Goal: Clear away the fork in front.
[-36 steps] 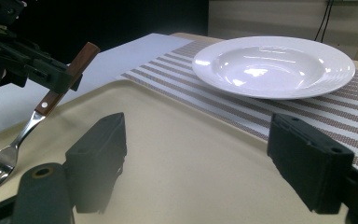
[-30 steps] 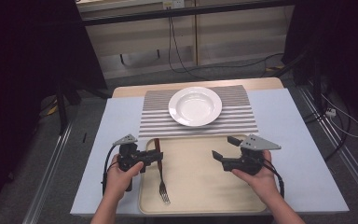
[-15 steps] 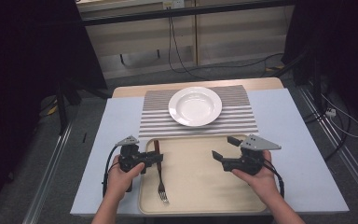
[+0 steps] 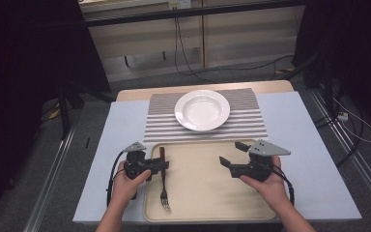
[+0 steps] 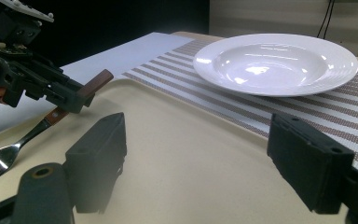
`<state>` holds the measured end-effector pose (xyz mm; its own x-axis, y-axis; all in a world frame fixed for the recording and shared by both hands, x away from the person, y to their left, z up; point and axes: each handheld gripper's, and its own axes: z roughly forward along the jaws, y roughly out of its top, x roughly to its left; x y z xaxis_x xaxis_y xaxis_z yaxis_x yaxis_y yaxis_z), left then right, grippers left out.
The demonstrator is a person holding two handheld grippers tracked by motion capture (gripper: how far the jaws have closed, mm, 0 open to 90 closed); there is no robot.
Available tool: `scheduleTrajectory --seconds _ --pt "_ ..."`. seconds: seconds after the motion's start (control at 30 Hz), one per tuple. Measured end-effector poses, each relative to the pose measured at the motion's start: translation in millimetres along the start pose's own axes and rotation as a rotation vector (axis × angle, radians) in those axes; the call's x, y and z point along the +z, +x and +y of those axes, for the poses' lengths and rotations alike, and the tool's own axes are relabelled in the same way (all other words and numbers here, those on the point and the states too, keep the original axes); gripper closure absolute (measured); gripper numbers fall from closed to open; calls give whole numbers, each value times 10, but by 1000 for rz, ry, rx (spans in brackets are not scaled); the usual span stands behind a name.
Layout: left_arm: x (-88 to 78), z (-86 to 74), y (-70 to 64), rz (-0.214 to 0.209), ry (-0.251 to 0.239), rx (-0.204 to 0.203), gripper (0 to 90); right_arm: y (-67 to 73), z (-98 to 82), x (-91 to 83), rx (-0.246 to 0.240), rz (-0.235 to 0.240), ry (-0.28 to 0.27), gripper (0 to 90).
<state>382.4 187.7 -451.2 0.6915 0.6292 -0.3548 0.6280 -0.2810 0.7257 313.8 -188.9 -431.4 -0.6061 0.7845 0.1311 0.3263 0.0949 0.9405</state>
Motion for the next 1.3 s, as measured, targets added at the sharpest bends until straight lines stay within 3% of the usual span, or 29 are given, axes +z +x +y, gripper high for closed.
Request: scheduleTrajectory --seconds 0.9,1.17,1.3 --pt "53 -50 41 23 18 -14 595 -31 -13 -14 5 -7 -3 196" --pt "28 -47 60 39 16 -14 554 -27 -13 31 -6 -3 10 196" --pt "10 -35 76 40 3 -24 489 -25 -31 58 -3 -1 20 195"
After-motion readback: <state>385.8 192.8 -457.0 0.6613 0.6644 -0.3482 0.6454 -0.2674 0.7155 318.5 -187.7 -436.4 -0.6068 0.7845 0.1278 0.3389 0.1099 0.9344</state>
